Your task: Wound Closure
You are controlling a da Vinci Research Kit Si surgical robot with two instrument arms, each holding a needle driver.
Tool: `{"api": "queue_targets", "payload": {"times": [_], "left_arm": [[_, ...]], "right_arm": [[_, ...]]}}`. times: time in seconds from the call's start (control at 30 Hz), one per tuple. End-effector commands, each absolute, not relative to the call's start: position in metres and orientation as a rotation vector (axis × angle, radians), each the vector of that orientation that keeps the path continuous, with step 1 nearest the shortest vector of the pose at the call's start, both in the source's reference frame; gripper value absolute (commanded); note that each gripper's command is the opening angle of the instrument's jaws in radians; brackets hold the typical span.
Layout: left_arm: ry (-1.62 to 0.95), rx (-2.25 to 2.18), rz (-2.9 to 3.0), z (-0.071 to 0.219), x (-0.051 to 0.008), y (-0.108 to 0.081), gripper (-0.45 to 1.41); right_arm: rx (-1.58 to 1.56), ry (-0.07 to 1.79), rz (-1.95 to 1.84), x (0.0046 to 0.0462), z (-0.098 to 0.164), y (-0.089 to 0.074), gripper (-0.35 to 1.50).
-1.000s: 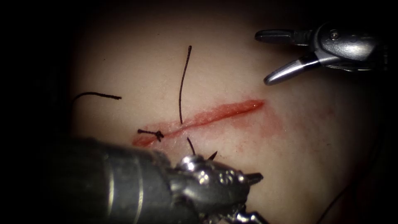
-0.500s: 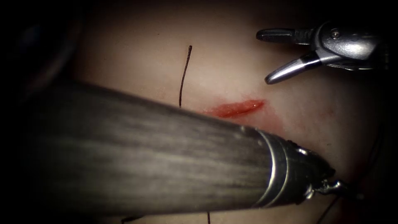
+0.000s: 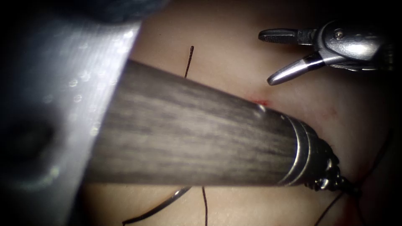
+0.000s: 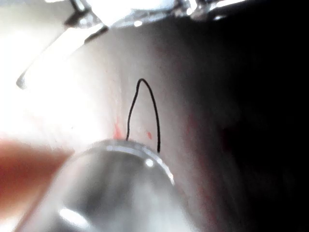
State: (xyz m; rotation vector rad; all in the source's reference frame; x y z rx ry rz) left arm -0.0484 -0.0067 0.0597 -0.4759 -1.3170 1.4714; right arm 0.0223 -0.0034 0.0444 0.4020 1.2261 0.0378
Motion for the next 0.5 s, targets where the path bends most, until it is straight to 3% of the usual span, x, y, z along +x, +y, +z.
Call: {"api": "queue_targets", "payload": {"times": [0.03,0.07,0.1,0.13,0.2,0.23,0.5], "left_arm": [[-1.325,-0.474,1.473,0.0601,-0.0489,-0.0067,-0.08],[-1.331,-0.471,1.480,0.0602,-0.0489,-0.0067,0.20],[-1.336,-0.469,1.484,0.0602,-0.0489,-0.0067,0.27],[-1.336,-0.470,1.486,0.0601,-0.0489,-0.0067,0.24],[-1.342,-0.466,1.487,0.0600,-0.0488,-0.0067,-0.30],[-1.346,-0.447,1.469,0.0599,-0.0487,-0.0067,-0.45],[-1.287,-0.488,1.521,0.0588,-0.0478,-0.0047,-0.45]], "right_arm": [[0.400,1.228,0.037,0.0232,0.0445,-0.0031,1.03],[0.400,1.228,0.036,0.0232,0.0445,-0.0031,1.03],[0.400,1.228,0.037,0.0232,0.0445,-0.0031,1.03],[0.400,1.228,0.037,0.0232,0.0445,-0.0031,1.01],[0.400,1.228,0.037,0.0232,0.0446,-0.0031,0.98],[0.400,1.228,0.037,0.0233,0.0446,-0.0031,0.98],[0.400,1.228,0.036,0.0233,0.0445,-0.0032,0.91]]}}
